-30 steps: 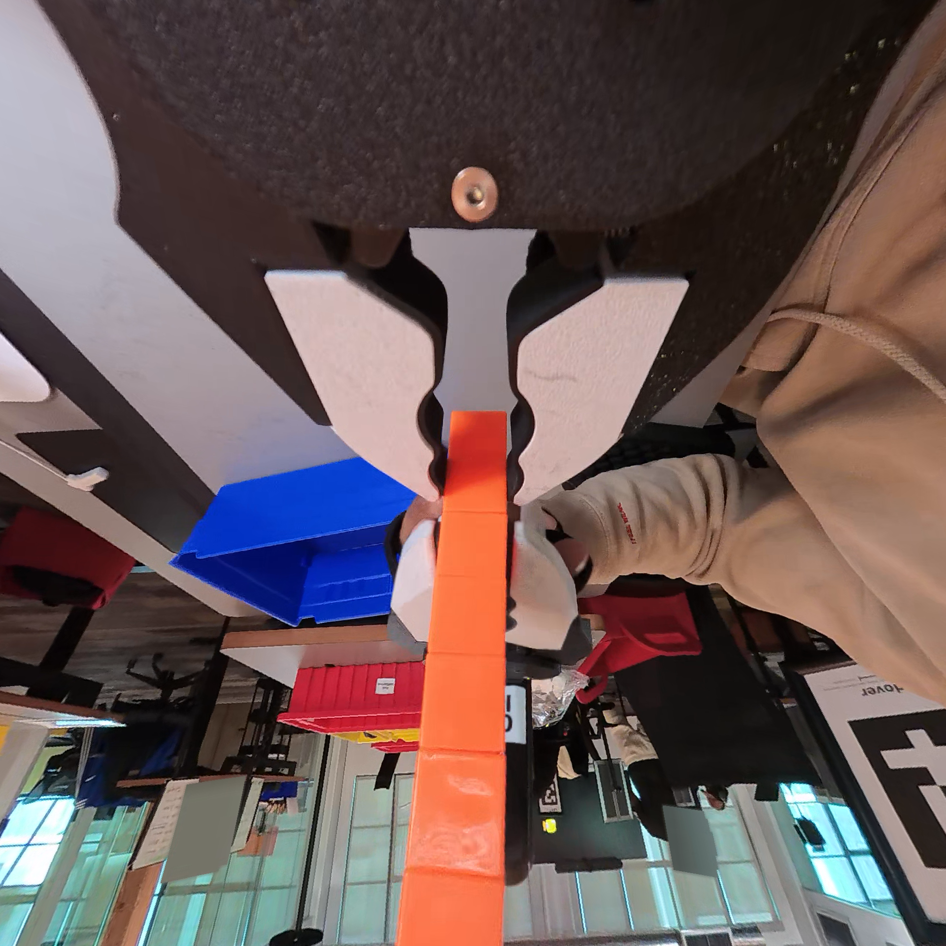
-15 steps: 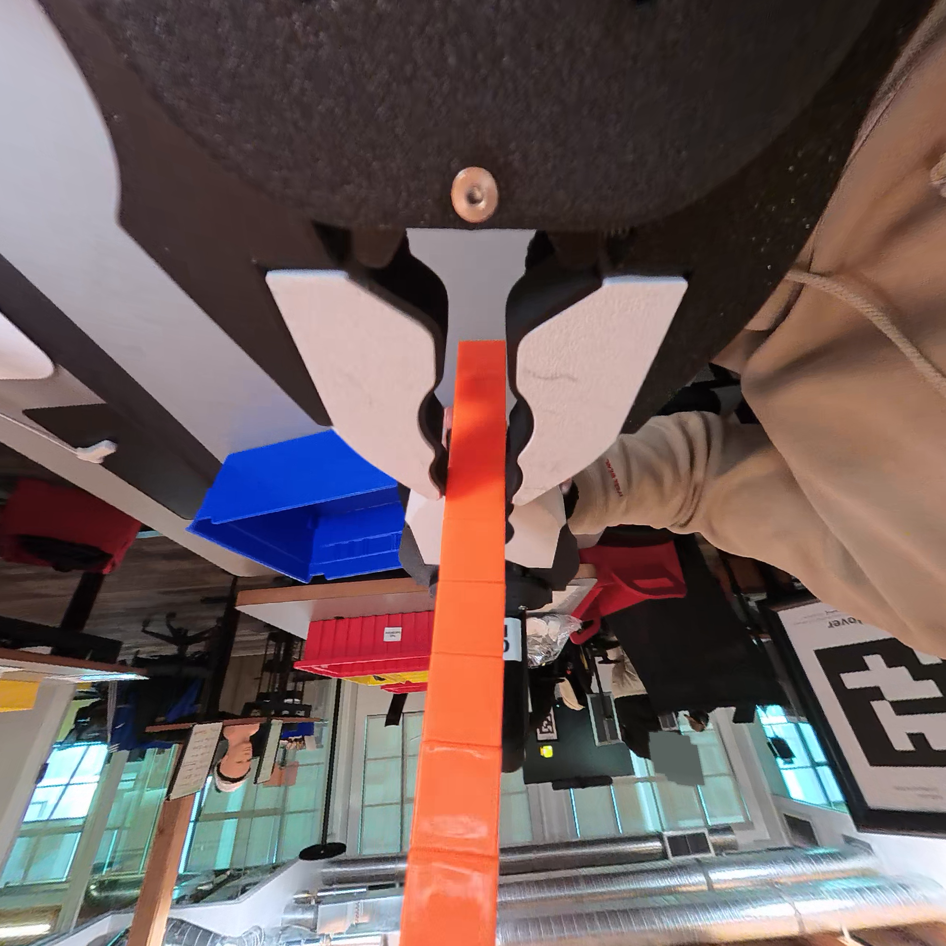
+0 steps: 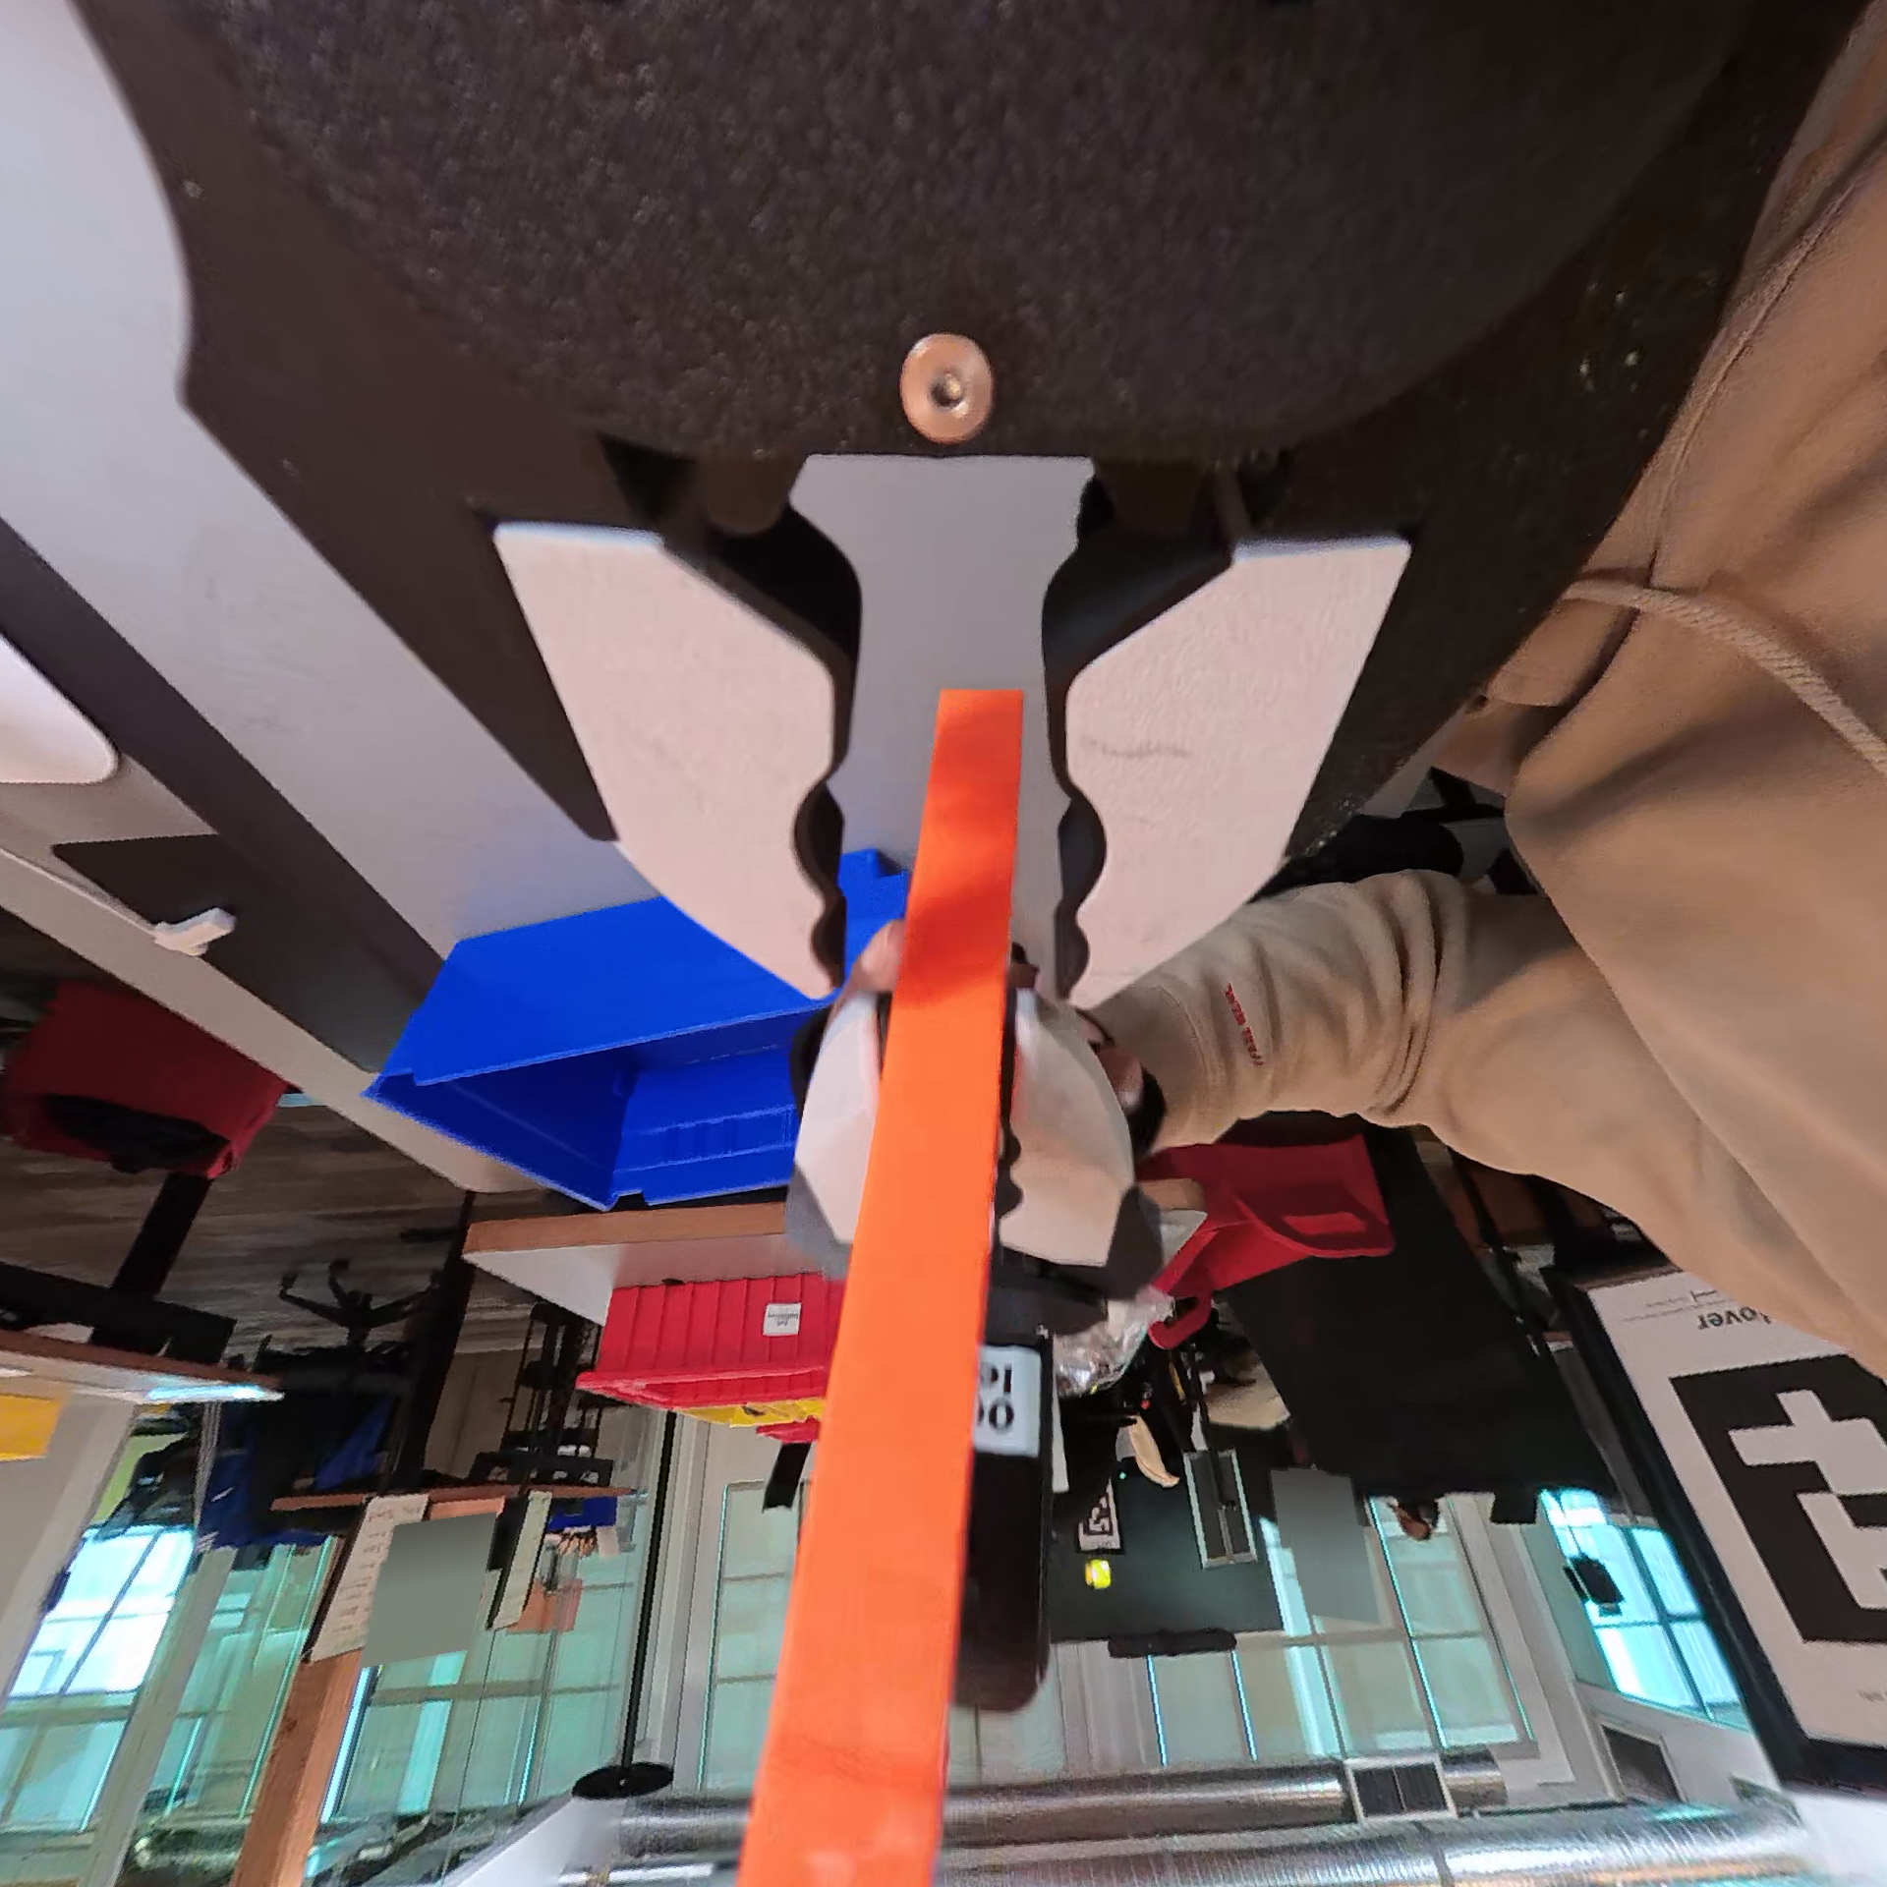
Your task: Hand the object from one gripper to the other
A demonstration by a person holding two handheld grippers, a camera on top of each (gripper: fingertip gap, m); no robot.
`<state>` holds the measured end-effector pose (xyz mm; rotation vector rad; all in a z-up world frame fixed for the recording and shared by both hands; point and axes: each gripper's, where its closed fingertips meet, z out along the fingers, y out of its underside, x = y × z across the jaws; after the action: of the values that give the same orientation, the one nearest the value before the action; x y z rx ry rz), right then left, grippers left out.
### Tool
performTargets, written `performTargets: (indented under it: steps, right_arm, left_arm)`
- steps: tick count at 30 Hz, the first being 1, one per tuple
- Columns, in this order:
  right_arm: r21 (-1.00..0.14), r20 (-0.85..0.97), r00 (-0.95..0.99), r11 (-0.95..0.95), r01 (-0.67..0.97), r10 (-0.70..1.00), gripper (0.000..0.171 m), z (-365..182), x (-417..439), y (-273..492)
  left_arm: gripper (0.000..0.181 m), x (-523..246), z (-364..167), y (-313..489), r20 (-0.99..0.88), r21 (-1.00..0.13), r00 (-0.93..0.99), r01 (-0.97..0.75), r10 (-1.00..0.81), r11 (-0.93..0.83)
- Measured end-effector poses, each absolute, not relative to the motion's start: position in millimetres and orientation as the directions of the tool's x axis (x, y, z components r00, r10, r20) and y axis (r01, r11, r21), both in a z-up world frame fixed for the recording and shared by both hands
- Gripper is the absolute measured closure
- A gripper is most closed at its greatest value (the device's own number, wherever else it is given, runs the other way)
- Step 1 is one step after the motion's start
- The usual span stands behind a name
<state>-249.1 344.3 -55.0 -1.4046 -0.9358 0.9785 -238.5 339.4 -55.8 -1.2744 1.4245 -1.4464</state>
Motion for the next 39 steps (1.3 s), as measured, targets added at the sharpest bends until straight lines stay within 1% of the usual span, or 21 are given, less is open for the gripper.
performTargets:
  steps: [3, 5, 7, 8, 9, 11, 13, 16, 18, 22, 23, 24, 25, 26, 28, 30, 32, 34, 35, 36, 39]
  right_arm:
    - [-0.999, -0.050, 0.346, -0.043, -0.028, 0.937, 0.132, -42, -241, 342]
    - [-0.999, -0.046, 0.352, -0.044, -0.016, 0.935, 0.134, -45, -244, 342]
    - [-0.999, -0.052, 0.340, -0.048, -0.023, 0.939, 0.149, -48, -248, 342]
    - [-0.998, -0.066, 0.327, -0.058, -0.034, 0.943, 0.150, -48, -249, 341]
    - [-0.997, -0.078, 0.320, -0.071, -0.035, 0.944, 0.150, -48, -248, 341]
    - [-0.998, -0.068, 0.325, -0.066, -0.017, 0.943, 0.150, -50, -247, 342]
    - [-0.998, -0.060, 0.335, -0.065, 0.003, 0.940, 0.150, -54, -245, 343]
    - [-0.997, -0.057, 0.334, -0.073, 0.033, 0.941, 0.150, -62, -250, 345]
    - [-0.996, -0.059, 0.323, -0.079, 0.051, 0.944, 0.150, -68, -256, 344]
    - [-0.995, -0.052, 0.333, -0.076, 0.059, 0.941, 0.150, -70, -256, 345]
    - [-0.996, -0.043, 0.338, -0.066, 0.058, 0.940, 0.146, -67, -254, 345]
    - [-0.997, -0.035, 0.347, -0.056, 0.051, 0.937, 0.137, -62, -249, 346]
    - [-0.998, -0.032, 0.356, -0.048, 0.038, 0.934, 0.132, -57, -243, 346]
    - [-0.999, -0.032, 0.359, -0.042, 0.020, 0.933, 0.131, -50, -238, 345]
    - [-1.000, -0.025, 0.373, -0.027, 0.001, 0.927, 0.132, -42, -231, 344]
    - [-0.999, -0.019, 0.368, -0.028, 0.021, 0.930, 0.133, -45, -234, 342]
    - [-0.999, -0.022, 0.350, -0.034, 0.026, 0.936, 0.149, -50, -242, 341]
    - [-0.999, -0.049, 0.325, -0.052, 0.000, 0.944, 0.150, -50, -244, 340]
    - [-0.998, -0.051, 0.325, -0.057, 0.008, 0.944, 0.150, -51, -244, 340]
    - [-0.998, -0.044, 0.328, -0.054, 0.019, 0.944, 0.150, -52, -243, 340]
    - [-0.998, -0.035, 0.334, -0.051, 0.040, 0.942, 0.150, -55, -243, 341]
  left_arm:
    - [0.159, -234, -67, 336, 0.154, -0.978, -0.259, -0.180, -0.954, -0.109]
    - [0.159, -229, -72, 330, 0.157, -0.975, -0.273, -0.193, -0.949, -0.106]
    - [0.159, -227, -75, 328, 0.152, -0.975, -0.277, -0.198, -0.949, -0.099]
    - [0.159, -227, -75, 327, 0.146, -0.977, -0.280, -0.190, -0.949, -0.094]
    - [0.159, -228, -74, 328, 0.141, -0.979, -0.283, -0.185, -0.949, -0.090]
    - [0.147, -234, -66, 331, 0.147, -0.982, -0.293, -0.156, -0.945, -0.105]
    - [0.148, -240, -53, 334, 0.146, -0.987, -0.289, -0.105, -0.946, -0.120]
    - [0.151, -240, -49, 335, 0.117, -0.991, -0.261, -0.090, -0.958, -0.096]
    - [0.159, -237, -52, 335, 0.114, -0.991, -0.243, -0.100, -0.963, -0.092]
    - [0.159, -237, -54, 338, 0.131, -0.987, -0.232, -0.126, -0.964, -0.104]
    - [0.159, -237, -56, 339, 0.134, -0.985, -0.231, -0.136, -0.964, -0.104]
    - [0.159, -237, -59, 340, 0.131, -0.984, -0.229, -0.153, -0.965, -0.097]
    - [0.159, -237, -63, 341, 0.125, -0.982, -0.226, -0.165, -0.966, -0.089]
    - [0.159, -236, -66, 340, 0.127, -0.981, -0.231, -0.176, -0.965, -0.087]
    - [0.159, -233, -71, 337, 0.142, -0.977, -0.246, -0.193, -0.959, -0.095]
    - [0.159, -229, -75, 333, 0.144, -0.975, -0.256, -0.200, -0.956, -0.094]
    - [0.159, -227, -77, 328, 0.142, -0.975, -0.269, -0.206, -0.953, -0.087]
    - [0.157, -228, -77, 329, 0.136, -0.977, -0.265, -0.197, -0.954, -0.084]
    - [0.142, -228, -72, 332, 0.136, -0.980, -0.249, -0.177, -0.959, -0.093]
    - [0.140, -231, -66, 336, 0.134, -0.984, -0.238, -0.151, -0.962, -0.100]
    - [0.146, -241, -48, 338, 0.136, -0.989, -0.249, -0.086, -0.959, -0.118]
